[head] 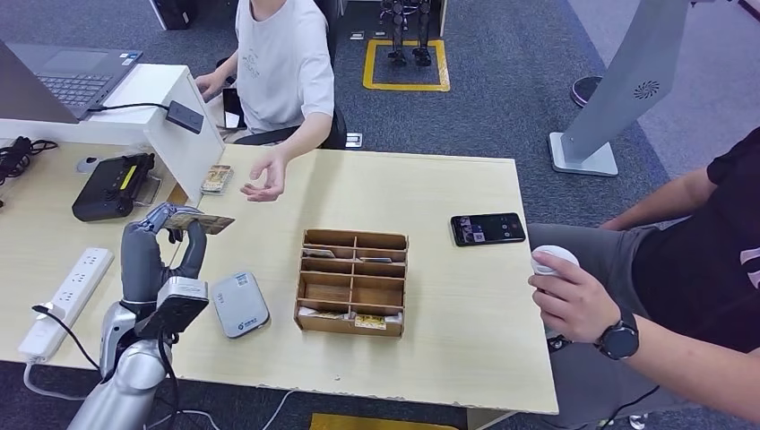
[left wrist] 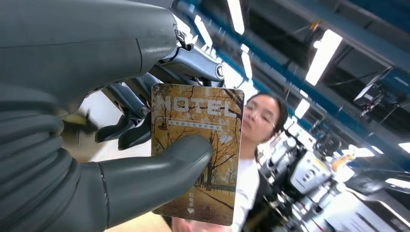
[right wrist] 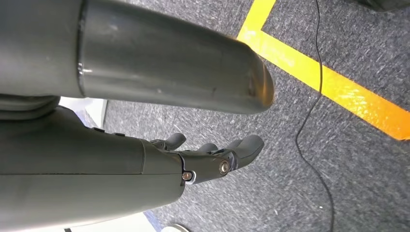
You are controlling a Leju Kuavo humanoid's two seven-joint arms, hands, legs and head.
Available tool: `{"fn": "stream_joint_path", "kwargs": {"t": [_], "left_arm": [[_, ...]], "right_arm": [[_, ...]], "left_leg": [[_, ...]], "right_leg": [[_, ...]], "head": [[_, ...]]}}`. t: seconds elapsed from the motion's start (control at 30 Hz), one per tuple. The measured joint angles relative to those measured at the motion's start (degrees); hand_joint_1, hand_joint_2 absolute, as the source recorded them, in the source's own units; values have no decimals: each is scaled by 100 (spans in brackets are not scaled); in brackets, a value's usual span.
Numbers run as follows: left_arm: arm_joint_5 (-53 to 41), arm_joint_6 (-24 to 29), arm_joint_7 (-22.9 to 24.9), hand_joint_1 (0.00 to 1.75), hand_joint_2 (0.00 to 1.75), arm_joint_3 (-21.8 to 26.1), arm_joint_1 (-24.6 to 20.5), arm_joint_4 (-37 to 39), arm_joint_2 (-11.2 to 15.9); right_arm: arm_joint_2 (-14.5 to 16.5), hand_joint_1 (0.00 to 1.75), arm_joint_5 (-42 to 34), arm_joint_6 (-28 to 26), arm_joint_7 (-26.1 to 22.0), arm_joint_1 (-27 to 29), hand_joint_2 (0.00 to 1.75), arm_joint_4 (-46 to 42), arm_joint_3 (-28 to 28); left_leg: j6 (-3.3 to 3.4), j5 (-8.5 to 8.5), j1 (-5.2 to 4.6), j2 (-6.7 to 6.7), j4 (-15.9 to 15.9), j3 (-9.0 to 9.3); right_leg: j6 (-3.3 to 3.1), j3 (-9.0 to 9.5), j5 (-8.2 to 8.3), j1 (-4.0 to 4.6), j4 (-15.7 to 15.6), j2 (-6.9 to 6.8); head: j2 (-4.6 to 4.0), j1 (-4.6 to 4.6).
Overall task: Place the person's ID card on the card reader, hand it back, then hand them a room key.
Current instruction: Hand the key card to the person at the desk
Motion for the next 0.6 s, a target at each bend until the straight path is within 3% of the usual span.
{"fn": "stream_joint_path", "kwargs": {"t": [0.13, 0.27, 0.6], "left_arm": [[-1798, 718, 190, 175, 175, -68, -313, 441, 195], [-2989, 861, 137, 175, 175, 34, -544, 792, 272], [-3552, 871, -567, 175, 175, 906, -1076, 1500, 30]], "right_arm": [[0, 0, 52, 236, 40, 8, 0, -166, 99], [-3, 0, 42, 366, 80, 9, 0, -297, 154], [-7, 0, -91, 414, 77, 8, 0, -493, 310]], "left_leg": [[0, 3, 0, 2, 0, 0], [-1, 6, 1, 2, 0, -2], [-1, 7, 0, 2, 1, -3]], "right_leg": [[-3, 8, 4, 0, 2, 1], [-4, 10, 6, 1, 2, 2], [-3, 9, 7, 0, 2, 2]], "head": [[-1, -1], [0, 1], [-1, -1]]}}
